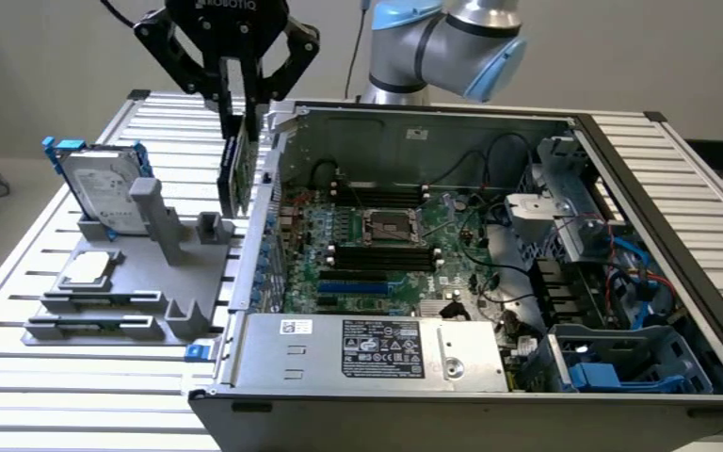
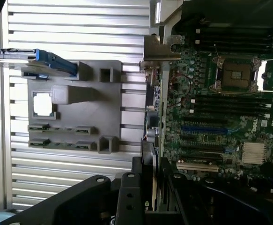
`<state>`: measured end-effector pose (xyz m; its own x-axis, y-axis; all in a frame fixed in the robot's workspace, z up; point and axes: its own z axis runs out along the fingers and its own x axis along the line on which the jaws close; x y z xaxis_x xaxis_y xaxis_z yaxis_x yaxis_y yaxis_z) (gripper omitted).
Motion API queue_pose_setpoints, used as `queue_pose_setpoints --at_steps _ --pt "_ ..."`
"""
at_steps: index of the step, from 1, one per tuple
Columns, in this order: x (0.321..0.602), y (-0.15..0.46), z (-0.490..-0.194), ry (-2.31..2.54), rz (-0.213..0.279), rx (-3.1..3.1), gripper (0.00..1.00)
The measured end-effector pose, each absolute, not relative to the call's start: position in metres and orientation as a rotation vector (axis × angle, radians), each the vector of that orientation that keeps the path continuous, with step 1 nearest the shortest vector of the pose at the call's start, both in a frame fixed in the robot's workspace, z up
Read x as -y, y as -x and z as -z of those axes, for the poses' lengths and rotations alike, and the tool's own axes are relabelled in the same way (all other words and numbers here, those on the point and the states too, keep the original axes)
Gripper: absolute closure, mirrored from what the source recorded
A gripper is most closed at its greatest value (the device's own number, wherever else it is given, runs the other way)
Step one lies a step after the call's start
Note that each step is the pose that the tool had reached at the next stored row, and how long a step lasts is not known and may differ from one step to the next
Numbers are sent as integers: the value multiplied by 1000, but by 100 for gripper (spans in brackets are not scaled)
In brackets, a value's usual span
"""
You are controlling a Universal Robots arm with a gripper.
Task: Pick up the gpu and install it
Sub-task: 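Pick up the gpu and move the gpu toward the slot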
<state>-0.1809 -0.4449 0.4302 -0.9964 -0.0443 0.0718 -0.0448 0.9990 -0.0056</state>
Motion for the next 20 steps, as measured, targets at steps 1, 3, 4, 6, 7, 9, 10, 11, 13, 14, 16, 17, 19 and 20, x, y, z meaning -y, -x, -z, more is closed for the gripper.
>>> queue_pose_setpoints --at_steps 1,3,4,6,7,9,10,11,13,14,16,17,19,20 --pt "446 177 -430 -68 -10 3069 74" --pt "449 171 -430 -68 -7 3069 74" --pt "451 168 -430 -69 -6 3069 74" --pt "454 162 -430 -69 -3 3069 74" --pt "455 159 -430 -69 -2 3069 74" --pt "458 152 -430 -69 0 3069 74" --pt "460 149 -429 -69 0 3069 74" --pt "461 144 -429 -69 1 3069 74" --pt "462 135 -427 -69 1 3069 74" --pt "462 131 -426 -69 1 3069 74" --pt "462 122 -424 -69 1 3069 74" --pt "462 117 -423 -69 1 3069 74" --pt "462 108 -420 -69 1 3069 74" --pt "462 103 -419 -69 1 3069 74"
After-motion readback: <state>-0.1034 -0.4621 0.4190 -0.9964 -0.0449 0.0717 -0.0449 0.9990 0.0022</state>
